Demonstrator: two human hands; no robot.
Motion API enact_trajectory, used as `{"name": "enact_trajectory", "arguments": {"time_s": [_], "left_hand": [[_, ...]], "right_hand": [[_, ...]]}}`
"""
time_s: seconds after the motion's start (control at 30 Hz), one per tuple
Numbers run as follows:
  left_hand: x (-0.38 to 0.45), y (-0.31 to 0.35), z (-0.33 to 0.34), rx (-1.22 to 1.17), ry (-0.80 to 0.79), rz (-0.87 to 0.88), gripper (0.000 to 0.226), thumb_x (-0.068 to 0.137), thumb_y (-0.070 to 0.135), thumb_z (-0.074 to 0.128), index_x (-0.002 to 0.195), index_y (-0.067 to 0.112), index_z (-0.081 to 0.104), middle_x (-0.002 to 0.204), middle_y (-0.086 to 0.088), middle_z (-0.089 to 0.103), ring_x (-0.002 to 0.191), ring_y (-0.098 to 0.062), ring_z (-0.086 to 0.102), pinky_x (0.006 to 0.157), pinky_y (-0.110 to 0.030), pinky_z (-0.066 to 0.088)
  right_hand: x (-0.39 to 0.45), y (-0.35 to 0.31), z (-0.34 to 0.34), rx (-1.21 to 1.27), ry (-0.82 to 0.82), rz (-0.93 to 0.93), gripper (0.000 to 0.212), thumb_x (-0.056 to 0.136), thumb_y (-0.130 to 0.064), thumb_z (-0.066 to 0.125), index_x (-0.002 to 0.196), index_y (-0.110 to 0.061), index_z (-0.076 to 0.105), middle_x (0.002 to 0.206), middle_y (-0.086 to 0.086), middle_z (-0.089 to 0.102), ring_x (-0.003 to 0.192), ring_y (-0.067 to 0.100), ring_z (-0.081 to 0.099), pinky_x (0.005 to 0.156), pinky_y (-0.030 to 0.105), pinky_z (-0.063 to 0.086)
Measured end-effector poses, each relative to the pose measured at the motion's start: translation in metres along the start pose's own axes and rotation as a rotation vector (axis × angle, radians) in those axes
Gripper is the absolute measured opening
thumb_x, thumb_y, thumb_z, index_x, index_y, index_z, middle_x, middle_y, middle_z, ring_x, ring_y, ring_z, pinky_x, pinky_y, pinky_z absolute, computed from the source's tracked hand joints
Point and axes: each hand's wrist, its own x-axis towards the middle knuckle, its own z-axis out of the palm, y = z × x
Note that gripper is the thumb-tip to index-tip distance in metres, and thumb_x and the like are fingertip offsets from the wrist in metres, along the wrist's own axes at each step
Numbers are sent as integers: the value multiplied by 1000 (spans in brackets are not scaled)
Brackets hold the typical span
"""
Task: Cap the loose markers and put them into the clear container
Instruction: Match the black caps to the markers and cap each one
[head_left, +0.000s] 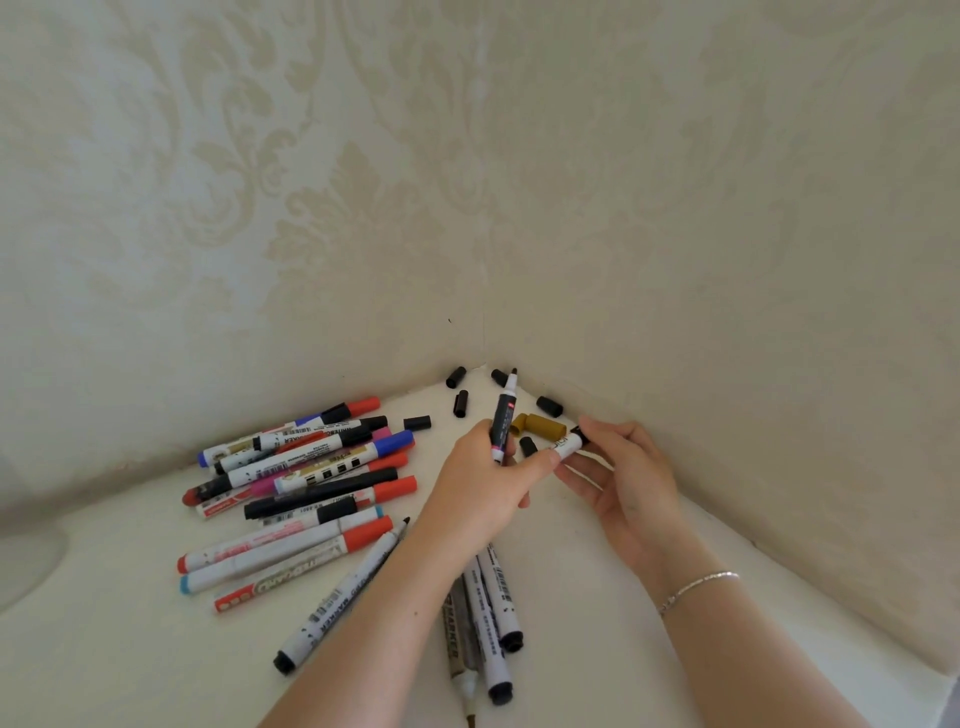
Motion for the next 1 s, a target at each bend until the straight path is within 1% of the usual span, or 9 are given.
{"name": "enact_trajectory", "arguments": {"time_s": [0.23,0.33,0.4,0.47,0.6,0.67,0.77,0.9,1.0], "left_hand": [[1,0,-3,70,2,62,33,87,43,62,84,13,48,64,2,63,45,2,48,60,-23,47],[5,3,-20,159,32,87,36,83,47,66,87,14,52,79,0,73,63,-13,62,67,-33,53],[8,5,-41,168,40,74,34,77,43,73,81,16,52,73,2,69,64,-18,61,63,-33,49],[10,3,-68,180,42,66,37,74,36,78,72,18,46,64,7,60,58,-12,51,58,-27,39],[15,-17,-127,316,77,13,31,74,32,79,84,17,54,81,10,73,82,-6,63,76,-31,48],[17,-31,-154,433,125,-16,29,73,30,79,82,20,53,81,10,73,84,-10,66,79,-34,51],[21,-50,-181,609,189,-51,30,72,32,76,77,20,49,78,12,72,80,-15,66,77,-38,52],[26,-69,-193,752,242,-88,28,76,30,71,78,23,44,87,16,70,85,-16,64,73,-33,50],[27,-75,-189,776,253,-65,37,76,34,74,76,25,38,89,18,68,85,-14,63,67,-29,46]], "right_hand": [[2,1,13,-76,-1,-24,12,89,-11,63,91,-8,51,80,12,68,66,25,66,56,30,56],[8,-3,25,-208,13,-86,14,89,-11,64,93,-7,51,73,11,68,60,22,67,54,29,56],[13,-4,34,-327,-39,-111,16,87,-12,66,89,-8,51,76,15,69,56,21,68,52,29,56],[19,-6,42,-464,-128,-112,16,88,-16,66,85,-7,52,79,18,71,60,24,69,54,32,58],[53,-9,41,-1011,-16,-372,4,89,-18,59,87,-14,58,84,5,67,73,24,64,61,32,54],[69,-8,37,-1392,-10,-440,19,89,-12,53,107,-16,58,95,1,63,87,24,61,74,34,52],[81,-3,37,-1712,-76,-452,35,90,-9,48,125,-12,51,116,8,60,103,27,57,85,34,49],[84,5,50,-2051,-116,-469,17,91,-10,46,107,-11,50,111,9,60,94,25,55,72,30,44],[86,7,57,-2204,-107,-448,21,92,-8,44,111,-10,53,114,8,57,103,25,54,72,29,40]]}}
